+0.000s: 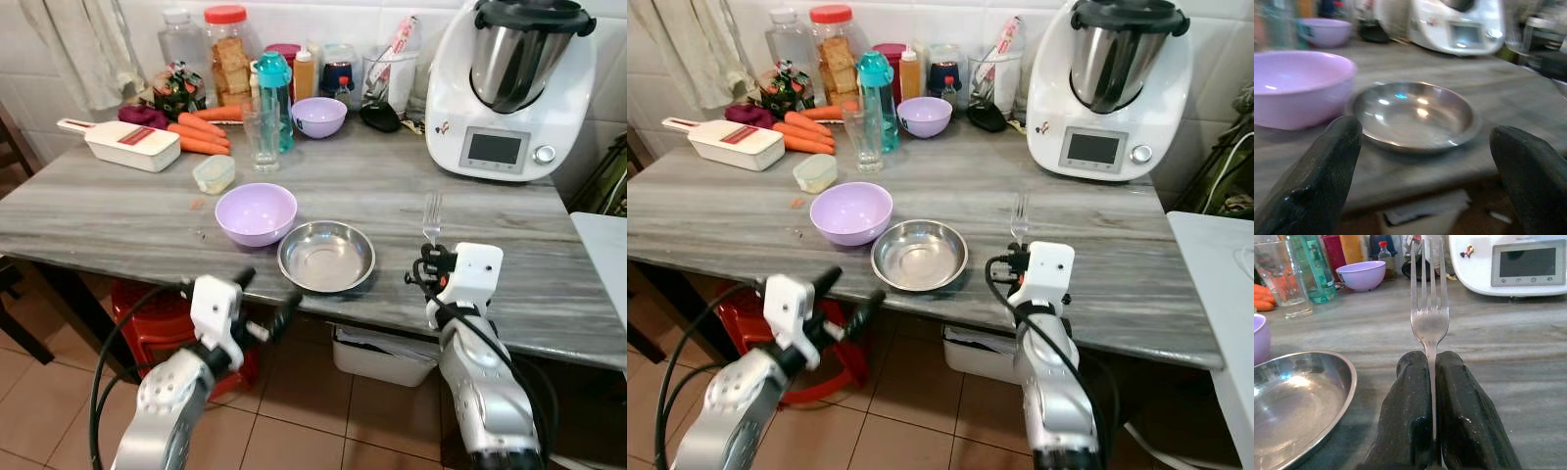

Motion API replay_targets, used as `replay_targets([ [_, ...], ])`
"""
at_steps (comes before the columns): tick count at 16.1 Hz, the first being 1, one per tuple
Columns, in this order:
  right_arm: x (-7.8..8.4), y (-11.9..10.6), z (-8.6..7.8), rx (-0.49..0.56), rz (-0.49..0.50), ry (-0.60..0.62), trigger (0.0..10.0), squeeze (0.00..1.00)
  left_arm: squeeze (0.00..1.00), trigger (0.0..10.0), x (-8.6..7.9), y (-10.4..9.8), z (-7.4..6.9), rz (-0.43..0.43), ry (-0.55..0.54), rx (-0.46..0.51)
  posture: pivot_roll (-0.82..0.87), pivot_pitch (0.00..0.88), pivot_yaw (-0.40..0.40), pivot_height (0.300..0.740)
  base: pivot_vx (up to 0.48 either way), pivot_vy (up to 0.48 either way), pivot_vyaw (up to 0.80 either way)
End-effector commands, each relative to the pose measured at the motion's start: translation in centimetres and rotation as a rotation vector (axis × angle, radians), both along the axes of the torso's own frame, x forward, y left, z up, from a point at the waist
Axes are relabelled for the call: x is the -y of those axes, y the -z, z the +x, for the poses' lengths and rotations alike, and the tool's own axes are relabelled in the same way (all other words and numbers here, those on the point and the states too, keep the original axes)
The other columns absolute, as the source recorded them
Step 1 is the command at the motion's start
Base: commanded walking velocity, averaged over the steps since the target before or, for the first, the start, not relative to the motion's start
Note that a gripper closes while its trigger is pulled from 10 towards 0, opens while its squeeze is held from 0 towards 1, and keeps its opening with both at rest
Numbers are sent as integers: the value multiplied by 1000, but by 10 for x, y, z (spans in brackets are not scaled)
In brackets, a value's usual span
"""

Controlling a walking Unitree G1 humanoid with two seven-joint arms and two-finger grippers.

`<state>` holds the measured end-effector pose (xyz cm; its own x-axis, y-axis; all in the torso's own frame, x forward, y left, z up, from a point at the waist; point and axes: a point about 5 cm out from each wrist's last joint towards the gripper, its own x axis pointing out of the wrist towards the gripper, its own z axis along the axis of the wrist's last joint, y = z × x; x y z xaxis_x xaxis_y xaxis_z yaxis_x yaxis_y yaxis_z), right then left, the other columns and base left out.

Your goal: Setting the table

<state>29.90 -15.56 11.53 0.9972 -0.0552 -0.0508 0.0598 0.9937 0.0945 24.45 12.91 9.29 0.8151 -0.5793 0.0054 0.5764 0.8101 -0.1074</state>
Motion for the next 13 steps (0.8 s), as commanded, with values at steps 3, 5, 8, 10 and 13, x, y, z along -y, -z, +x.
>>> replay_targets([
  [3,6,0,7,-30,6,38,10000,0,0,10000,1,1,-6,-11,64,-30,70,0,21,740,0,0,0],
  [5,8,1,11,-52,12,55,10000,0,0,10000,-1,2,-6,-4,67,-31,68,0,20,740,0,0,0],
  [8,7,6,25,-110,88,60,10000,0,0,10000,-2,-2,-5,-21,69,-23,71,0,20,740,0,0,0],
  [10,3,3,38,-126,124,65,10000,0,0,10000,-1,-3,-4,-21,75,-21,76,0,17,740,0,0,0],
  [13,-4,3,47,-153,156,60,10000,0,0,10000,-1,-4,-4,-17,76,-14,83,0,12,740,0,0,0],
])
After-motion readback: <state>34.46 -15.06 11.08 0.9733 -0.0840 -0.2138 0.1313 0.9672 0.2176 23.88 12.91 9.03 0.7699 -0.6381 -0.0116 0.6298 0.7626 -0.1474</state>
